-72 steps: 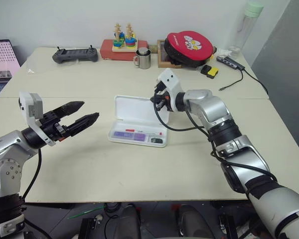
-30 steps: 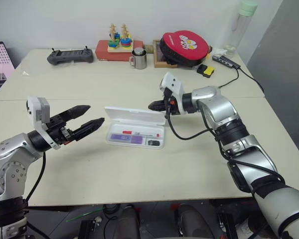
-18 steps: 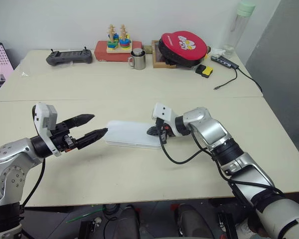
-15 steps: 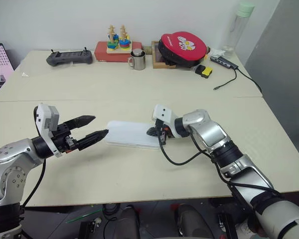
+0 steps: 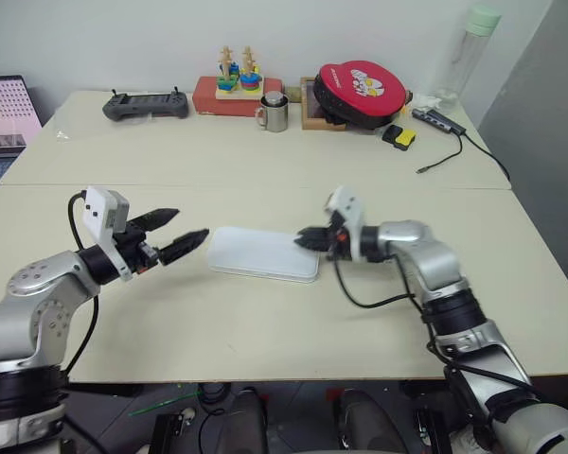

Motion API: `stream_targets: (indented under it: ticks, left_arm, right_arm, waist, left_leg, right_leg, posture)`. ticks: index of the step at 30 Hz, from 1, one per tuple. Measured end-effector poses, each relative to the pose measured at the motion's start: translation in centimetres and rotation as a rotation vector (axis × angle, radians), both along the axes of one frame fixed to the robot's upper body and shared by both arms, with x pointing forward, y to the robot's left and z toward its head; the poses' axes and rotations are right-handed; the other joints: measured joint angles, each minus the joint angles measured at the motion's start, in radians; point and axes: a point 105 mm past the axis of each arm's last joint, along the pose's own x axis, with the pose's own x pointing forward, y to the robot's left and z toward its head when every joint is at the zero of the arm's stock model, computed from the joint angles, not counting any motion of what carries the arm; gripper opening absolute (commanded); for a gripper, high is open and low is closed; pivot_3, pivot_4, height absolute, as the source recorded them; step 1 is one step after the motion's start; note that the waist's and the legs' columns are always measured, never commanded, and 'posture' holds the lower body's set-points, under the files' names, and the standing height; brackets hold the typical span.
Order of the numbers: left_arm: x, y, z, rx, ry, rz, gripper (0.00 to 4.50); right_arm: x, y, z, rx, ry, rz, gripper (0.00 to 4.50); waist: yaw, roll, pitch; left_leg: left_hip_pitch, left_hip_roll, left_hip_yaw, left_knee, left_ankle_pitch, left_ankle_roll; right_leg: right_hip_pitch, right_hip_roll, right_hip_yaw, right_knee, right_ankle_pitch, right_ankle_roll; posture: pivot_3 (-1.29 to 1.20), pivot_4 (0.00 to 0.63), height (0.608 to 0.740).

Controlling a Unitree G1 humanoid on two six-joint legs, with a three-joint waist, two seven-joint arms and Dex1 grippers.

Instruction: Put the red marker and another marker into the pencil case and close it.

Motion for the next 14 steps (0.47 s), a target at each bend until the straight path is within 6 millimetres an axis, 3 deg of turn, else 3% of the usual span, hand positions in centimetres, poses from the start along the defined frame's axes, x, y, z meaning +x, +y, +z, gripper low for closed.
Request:
stream_targets:
  ticks: [3, 5, 6, 8, 11, 14]
  left_arm:
    - [1.2, 1.2, -0.8, 0.017, 0.008, 0.102, 4.50]
    - [1.8, 1.8, -0.8, 0.013, -0.003, 0.158, 4.50]
    - [2.1, 3.0, -1.1, 0.020, -0.001, 0.224, 4.50]
    - [1.9, 4.4, -1.8, 0.046, 0.016, 0.277, 4.50]
    - [1.5, 5.0, -3.0, 0.082, 0.045, 0.293, 4.50]
    - [1.2, 5.3, -3.5, 0.083, 0.058, 0.298, 4.50]
  right_arm:
    - [0.5, -2.8, 1.4, 0.041, -0.053, -0.117, 2.45]
    - [0.2, -4.5, 0.9, 0.072, -0.032, -0.180, 2.78]
    - [0.0, -6.6, -0.1, 0.071, -0.001, -0.252, 3.16]
    - [-0.5, -8.7, -1.3, 0.065, 0.032, -0.321, 3.74]
    - [-1.0, -9.3, -2.3, 0.069, 0.054, -0.362, 4.46]
    - [-1.3, -8.9, -2.2, 0.098, 0.061, -0.371, 4.46]
  waist:
    - [-0.002, 0.000, 0.000]
    - [0.000, 0.000, 0.000]
    - [0.001, 0.000, 0.000]
    - [0.000, 0.000, 0.000]
    - [-0.010, 0.000, 0.000]
    - [-0.012, 0.000, 0.000]
  left_leg:
    - [0.000, 0.000, 0.000, -0.001, 0.000, 0.000]
    - [0.000, 0.000, 0.000, -0.001, 0.000, 0.000]
    - [0.000, 0.000, 0.000, -0.001, 0.000, 0.000]
    - [0.000, -0.001, 0.001, -0.001, 0.000, 0.000]
    - [0.000, 0.000, 0.001, -0.002, 0.000, 0.000]
    - [0.000, 0.000, 0.001, -0.001, 0.000, 0.000]
  right_leg:
    - [0.000, 0.000, 0.000, 0.000, 0.000, 0.000]
    - [0.000, 0.000, 0.000, 0.000, 0.000, -0.001]
    - [0.000, 0.000, 0.000, 0.000, 0.000, -0.001]
    - [0.000, -0.001, 0.000, 0.000, 0.000, -0.001]
    - [-0.001, 0.000, 0.001, 0.000, -0.001, -0.001]
    - [-0.001, 0.000, 0.001, 0.001, 0.000, 0.001]
  posture:
    - [0.00, 0.150, 0.740]
    - [0.00, 0.150, 0.740]
    - [0.00, 0.150, 0.740]
    - [0.00, 0.150, 0.740]
    - [0.00, 0.150, 0.740]
    - [0.00, 0.150, 0.740]
